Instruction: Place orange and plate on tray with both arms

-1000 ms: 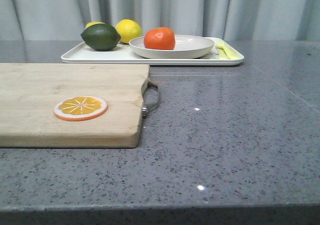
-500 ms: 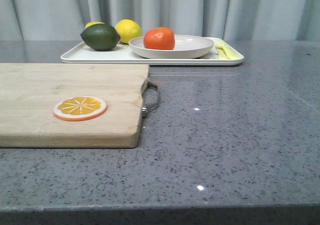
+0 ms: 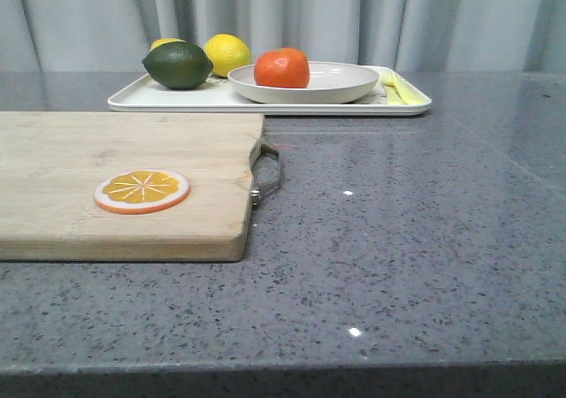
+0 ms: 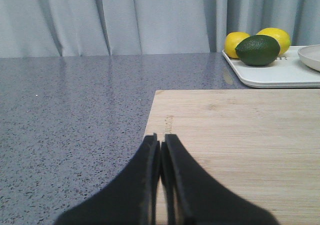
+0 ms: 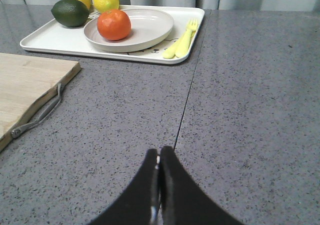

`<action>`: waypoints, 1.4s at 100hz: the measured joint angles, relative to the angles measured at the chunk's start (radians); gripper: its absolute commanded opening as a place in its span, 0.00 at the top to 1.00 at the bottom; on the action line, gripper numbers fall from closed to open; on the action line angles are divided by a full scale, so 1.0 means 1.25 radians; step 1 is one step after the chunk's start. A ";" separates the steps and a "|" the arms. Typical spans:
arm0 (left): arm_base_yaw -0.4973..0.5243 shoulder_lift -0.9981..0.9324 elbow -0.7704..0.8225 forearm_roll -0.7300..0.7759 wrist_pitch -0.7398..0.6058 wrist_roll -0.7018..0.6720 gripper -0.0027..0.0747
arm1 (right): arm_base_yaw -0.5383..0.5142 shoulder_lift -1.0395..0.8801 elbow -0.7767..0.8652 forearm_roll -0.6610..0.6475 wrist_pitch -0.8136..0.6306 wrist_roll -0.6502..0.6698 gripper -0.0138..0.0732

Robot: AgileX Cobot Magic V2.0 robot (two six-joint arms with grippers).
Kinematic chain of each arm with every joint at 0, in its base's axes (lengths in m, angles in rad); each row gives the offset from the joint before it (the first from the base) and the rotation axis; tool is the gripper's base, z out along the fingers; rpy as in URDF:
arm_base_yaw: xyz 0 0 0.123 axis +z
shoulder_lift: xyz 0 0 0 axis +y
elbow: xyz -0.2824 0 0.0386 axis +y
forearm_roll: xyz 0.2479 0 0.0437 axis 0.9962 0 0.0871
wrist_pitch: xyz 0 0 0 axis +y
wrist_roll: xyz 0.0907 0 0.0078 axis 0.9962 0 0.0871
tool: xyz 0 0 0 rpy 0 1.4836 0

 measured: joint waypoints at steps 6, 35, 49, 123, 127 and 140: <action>0.000 0.000 0.000 0.000 0.000 0.000 0.99 | 0.000 0.000 0.000 0.000 0.000 0.000 0.92; 0.000 0.000 0.000 0.000 0.000 0.000 0.99 | 0.000 0.000 0.000 0.000 0.000 0.000 0.92; 0.000 0.000 0.000 0.000 0.000 0.000 0.99 | 0.000 0.000 0.000 0.000 0.000 0.000 0.92; 0.000 0.000 0.000 0.000 0.000 0.000 0.99 | -0.041 -0.037 0.153 -0.036 -0.325 0.000 0.92; 0.000 0.000 0.000 0.000 0.000 0.000 0.99 | -0.052 -0.043 0.169 -0.049 -0.366 0.000 0.92; 0.000 0.000 0.000 0.000 0.000 0.000 0.99 | -0.092 -0.072 0.211 -0.073 -0.442 0.001 0.92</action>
